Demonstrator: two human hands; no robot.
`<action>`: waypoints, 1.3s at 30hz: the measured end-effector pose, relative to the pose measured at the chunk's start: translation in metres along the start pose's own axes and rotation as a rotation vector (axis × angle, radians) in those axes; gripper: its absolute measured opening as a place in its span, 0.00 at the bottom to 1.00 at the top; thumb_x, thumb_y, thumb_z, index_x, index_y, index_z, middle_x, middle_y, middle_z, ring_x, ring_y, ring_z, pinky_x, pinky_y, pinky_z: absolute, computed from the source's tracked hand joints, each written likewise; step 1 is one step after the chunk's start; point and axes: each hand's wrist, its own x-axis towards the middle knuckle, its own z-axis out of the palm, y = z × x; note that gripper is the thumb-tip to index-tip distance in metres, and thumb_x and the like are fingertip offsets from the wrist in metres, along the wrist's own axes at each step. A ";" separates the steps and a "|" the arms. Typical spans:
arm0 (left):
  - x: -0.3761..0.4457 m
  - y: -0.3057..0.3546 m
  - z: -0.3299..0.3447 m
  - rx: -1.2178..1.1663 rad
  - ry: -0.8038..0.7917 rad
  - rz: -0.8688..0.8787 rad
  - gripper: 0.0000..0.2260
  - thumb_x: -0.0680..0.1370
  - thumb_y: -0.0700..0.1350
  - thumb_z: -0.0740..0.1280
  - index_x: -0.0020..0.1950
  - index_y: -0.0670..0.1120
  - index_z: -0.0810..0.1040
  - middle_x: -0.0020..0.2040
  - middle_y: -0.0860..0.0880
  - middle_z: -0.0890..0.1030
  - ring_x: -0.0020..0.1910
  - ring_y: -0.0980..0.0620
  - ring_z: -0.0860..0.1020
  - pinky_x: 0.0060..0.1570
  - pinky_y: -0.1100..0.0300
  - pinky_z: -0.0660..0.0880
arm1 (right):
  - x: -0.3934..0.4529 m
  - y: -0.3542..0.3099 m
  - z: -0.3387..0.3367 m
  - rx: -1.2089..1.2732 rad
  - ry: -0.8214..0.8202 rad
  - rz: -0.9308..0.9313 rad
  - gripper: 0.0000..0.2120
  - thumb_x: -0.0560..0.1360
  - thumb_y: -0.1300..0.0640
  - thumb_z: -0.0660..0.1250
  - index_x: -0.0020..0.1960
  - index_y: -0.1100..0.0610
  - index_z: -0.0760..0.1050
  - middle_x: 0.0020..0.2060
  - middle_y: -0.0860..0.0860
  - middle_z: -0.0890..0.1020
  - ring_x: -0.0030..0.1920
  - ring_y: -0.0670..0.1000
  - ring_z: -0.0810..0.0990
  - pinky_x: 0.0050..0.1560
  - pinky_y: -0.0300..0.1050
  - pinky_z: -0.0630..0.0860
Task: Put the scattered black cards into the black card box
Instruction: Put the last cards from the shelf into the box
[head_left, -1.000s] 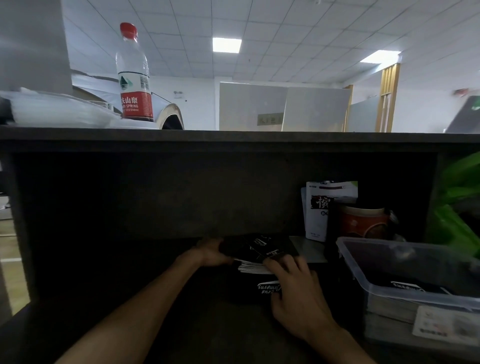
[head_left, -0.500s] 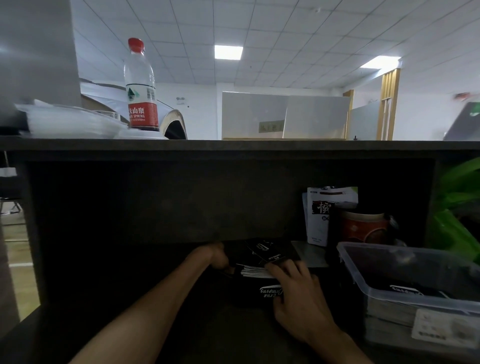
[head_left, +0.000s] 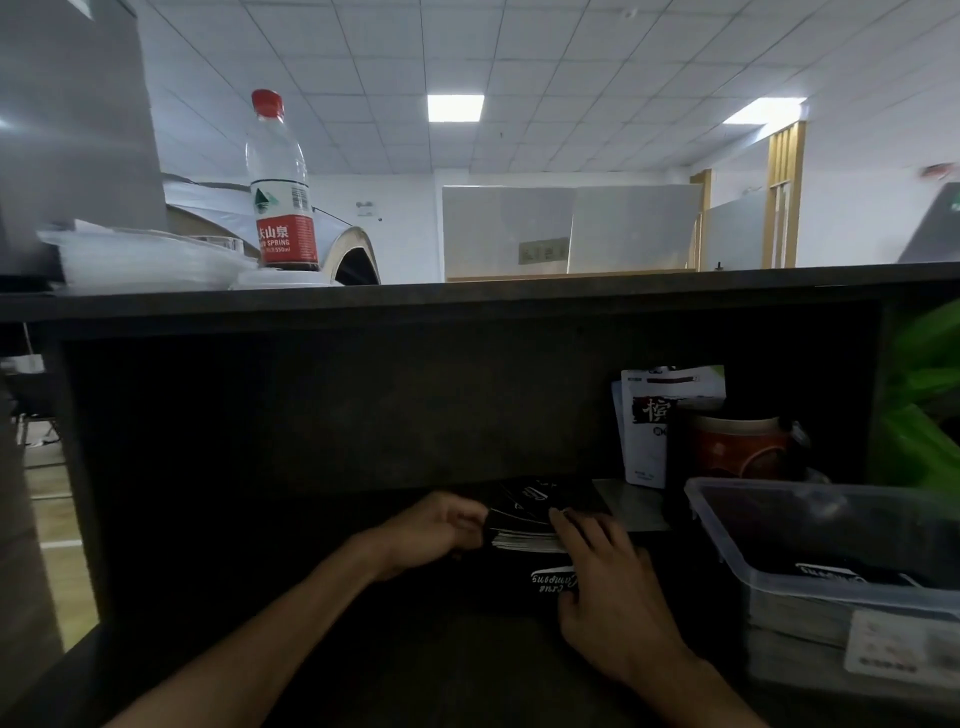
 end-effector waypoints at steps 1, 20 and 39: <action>0.005 -0.001 -0.001 -0.013 -0.040 -0.024 0.15 0.79 0.31 0.58 0.61 0.38 0.79 0.58 0.42 0.82 0.53 0.51 0.80 0.48 0.63 0.76 | 0.001 0.001 0.001 -0.005 0.002 -0.001 0.38 0.73 0.50 0.63 0.79 0.44 0.49 0.75 0.43 0.58 0.74 0.48 0.53 0.73 0.55 0.61; 0.128 -0.041 0.014 0.702 0.350 -0.104 0.25 0.75 0.64 0.66 0.66 0.51 0.73 0.66 0.47 0.76 0.65 0.45 0.74 0.63 0.51 0.70 | 0.002 0.001 0.002 -0.016 0.015 -0.033 0.32 0.73 0.50 0.63 0.75 0.41 0.57 0.69 0.42 0.63 0.70 0.48 0.57 0.69 0.52 0.64; 0.034 -0.004 0.002 -0.154 0.194 0.060 0.08 0.80 0.39 0.65 0.54 0.44 0.83 0.50 0.46 0.85 0.51 0.51 0.83 0.49 0.63 0.78 | -0.002 -0.003 -0.002 0.021 0.019 0.007 0.41 0.74 0.52 0.64 0.79 0.43 0.44 0.78 0.45 0.45 0.77 0.50 0.46 0.76 0.58 0.57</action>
